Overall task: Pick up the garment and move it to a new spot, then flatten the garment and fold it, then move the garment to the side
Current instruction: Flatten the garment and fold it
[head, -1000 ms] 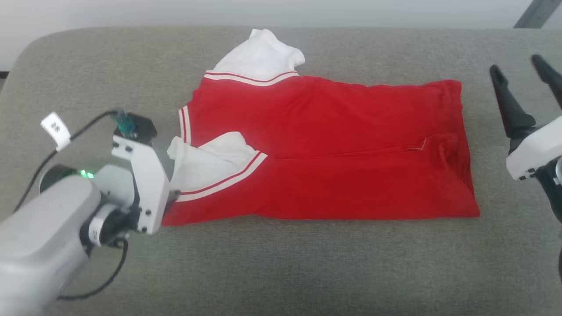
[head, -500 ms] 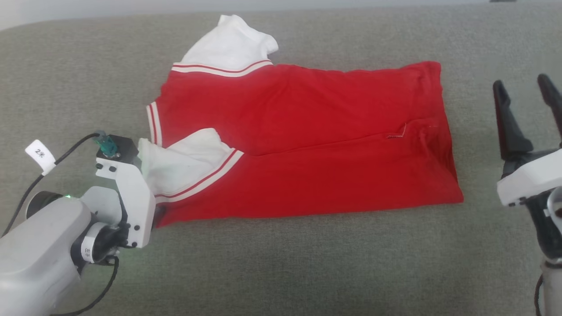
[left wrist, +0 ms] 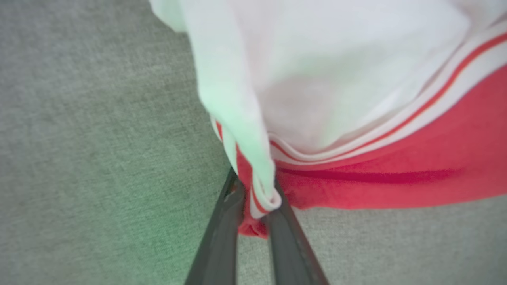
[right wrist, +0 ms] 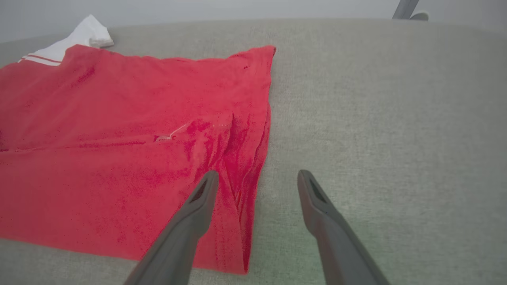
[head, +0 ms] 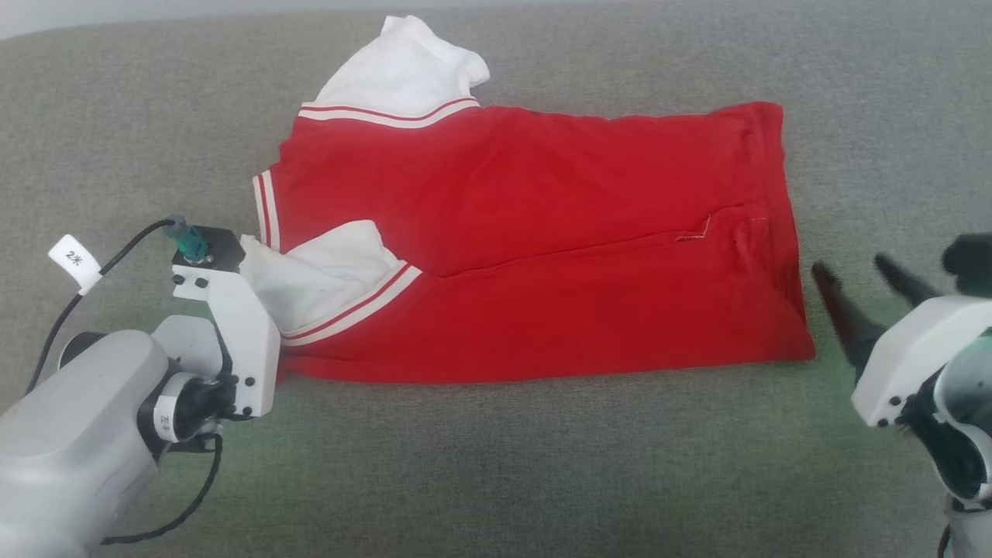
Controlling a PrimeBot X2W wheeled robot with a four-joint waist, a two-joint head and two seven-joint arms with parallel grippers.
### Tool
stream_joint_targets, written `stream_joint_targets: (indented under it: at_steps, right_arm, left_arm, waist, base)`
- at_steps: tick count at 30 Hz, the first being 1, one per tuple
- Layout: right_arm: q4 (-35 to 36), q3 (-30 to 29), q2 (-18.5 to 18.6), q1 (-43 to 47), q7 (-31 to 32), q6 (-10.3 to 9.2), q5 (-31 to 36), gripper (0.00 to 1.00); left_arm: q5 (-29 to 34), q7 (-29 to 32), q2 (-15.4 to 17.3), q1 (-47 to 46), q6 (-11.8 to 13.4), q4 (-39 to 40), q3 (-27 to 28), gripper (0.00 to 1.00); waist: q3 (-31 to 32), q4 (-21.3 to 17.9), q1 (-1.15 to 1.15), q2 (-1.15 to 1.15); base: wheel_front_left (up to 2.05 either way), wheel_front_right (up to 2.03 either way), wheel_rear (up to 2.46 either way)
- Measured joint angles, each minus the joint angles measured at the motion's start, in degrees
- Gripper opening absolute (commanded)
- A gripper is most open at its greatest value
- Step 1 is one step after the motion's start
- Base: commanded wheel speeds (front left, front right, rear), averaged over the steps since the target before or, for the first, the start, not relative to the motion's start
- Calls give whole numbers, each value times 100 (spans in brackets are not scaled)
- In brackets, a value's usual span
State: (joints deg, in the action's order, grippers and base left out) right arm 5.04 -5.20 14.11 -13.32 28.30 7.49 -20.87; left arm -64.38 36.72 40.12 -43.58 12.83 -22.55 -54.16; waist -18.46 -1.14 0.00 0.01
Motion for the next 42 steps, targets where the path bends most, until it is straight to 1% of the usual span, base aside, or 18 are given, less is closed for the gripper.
stream_joint_targets:
  at_steps: [5, 11, 17, 18, 19, 25, 30, 34, 37, 42]
  right_arm:
    - [-336, 189, 140, 17, 881, 0, -257, 100]
    - [-837, 415, 299, -163, 1417, -1, -383, 100]
    - [-1269, 758, 510, -492, 1789, -2, -438, 100]
    - [-1296, 843, 578, -534, 1837, -2, -438, 4]
    - [-1324, 886, 623, -567, 1870, -2, -441, 0]
    - [-1366, 953, 743, -610, 1984, 5, -595, 0]
    - [-1172, 942, 956, -538, 2209, 4, -691, 0]
    - [-799, 928, 1179, -342, 2495, 4, -940, 0]
    - [-570, 865, 1336, -185, 2681, 4, -991, 0]
    - [-162, 677, 1405, 101, 2950, 4, -1039, 0]
  left_arm:
    - [16, -35, -113, -41, -68, -44, -19, 0]
    - [43, -58, -274, -134, -147, -114, -49, 0]
    - [51, -137, -408, -182, -201, -199, -54, 0]
    - [54, -154, -424, -188, -202, -211, -65, 0]
    - [64, -159, -442, -197, -209, -223, -74, 0]
    - [56, -177, -472, -203, -243, -236, -81, 0]
    - [81, -46, -343, -190, -164, -30, -148, 0]
    - [68, 213, -76, -15, 34, 447, -219, 0]
    - [56, 353, 91, 126, 227, 831, -260, 0]
    - [57, 491, 383, 370, 615, 1555, -308, 0]
  waist:
    - [-16, 97, 0, 0]
    - [-57, 252, 0, 0]
    - [-96, 384, 0, 0]
    - [-96, 400, 0, 0]
    - [-94, 416, 0, 0]
    - [-24, 463, 0, 0]
    - [80, 467, 0, 0]
    - [199, 466, 0, 0]
    - [259, 476, 0, -1]
    - [307, 495, 0, -1]
  base:
    - [0, 0, 0]
    - [0, 0, 0]
    - [0, 0, 0]
    - [0, 0, 0]
    - [0, 0, 0]
    - [0, 0, 0]
    - [0, 0, 0]
    - [0, 0, 0]
    - [0, 0, 0]
    - [0, 0, 0]
